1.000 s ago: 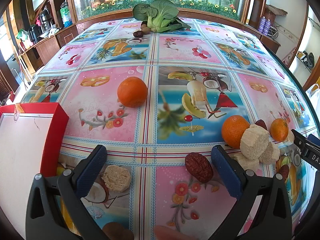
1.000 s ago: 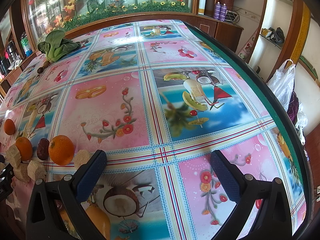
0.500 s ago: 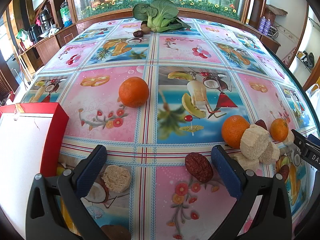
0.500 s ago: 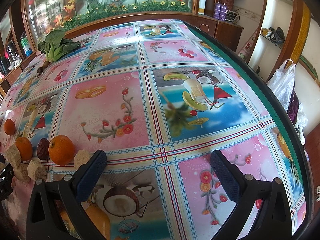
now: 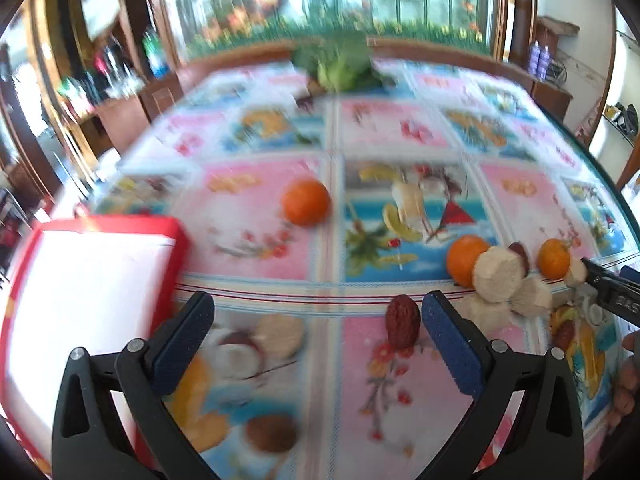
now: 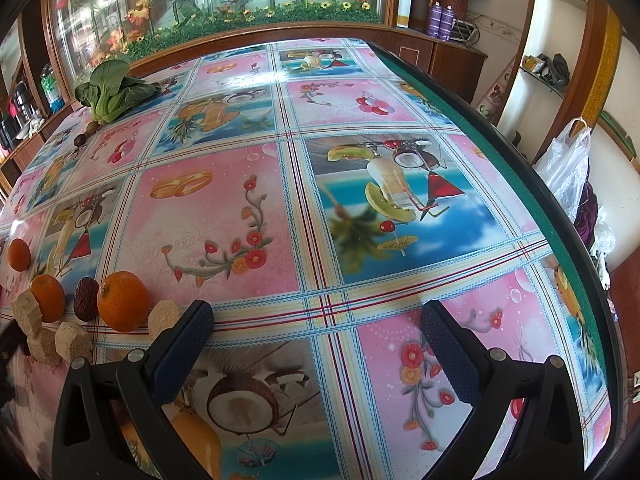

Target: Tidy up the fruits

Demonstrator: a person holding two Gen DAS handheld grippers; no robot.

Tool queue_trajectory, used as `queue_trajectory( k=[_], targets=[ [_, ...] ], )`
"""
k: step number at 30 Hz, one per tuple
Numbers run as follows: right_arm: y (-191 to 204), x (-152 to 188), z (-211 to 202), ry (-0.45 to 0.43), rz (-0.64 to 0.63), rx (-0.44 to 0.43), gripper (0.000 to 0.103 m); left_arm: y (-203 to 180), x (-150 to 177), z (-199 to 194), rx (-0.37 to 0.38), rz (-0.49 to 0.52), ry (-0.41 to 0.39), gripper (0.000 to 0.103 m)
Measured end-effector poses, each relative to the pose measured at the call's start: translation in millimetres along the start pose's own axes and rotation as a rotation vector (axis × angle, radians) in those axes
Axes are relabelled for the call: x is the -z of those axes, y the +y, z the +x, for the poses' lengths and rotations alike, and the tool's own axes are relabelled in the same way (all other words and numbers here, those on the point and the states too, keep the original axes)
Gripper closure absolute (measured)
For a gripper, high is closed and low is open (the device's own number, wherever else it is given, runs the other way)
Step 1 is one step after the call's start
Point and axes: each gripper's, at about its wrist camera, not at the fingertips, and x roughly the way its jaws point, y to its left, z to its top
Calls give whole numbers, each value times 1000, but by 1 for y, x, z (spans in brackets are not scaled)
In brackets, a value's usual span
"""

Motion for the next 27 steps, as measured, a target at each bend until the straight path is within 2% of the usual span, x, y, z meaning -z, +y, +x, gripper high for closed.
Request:
queue_trajectory(
  k=[3, 6, 8, 11, 16, 21, 27],
  targets=[
    [-6, 12, -36, -95, 83, -101, 1, 15, 7, -42, -39, 4, -107, 0],
    [-2, 32, -86, -221, 144, -260, 1, 35, 23, -77, -61, 20, -168, 0],
    [12, 43, -108, -271, 109, -320, 1, 46, 37, -94, -81, 47, -196, 0],
    [42, 66, -138, -346, 23, -377, 1, 64, 61, -110, -107, 62, -193, 0],
    [71, 89, -153, -367, -47, -455, 1, 85, 92, -130, -118, 60, -180, 0],
    [76, 106, -165, -377, -90, -474, 1, 94, 103, -144, -100, 23, -182, 0],
    [73, 113, -186, -387, -97, -485, 1, 82, 105, -161, -93, 33, -210, 0]
  ],
)
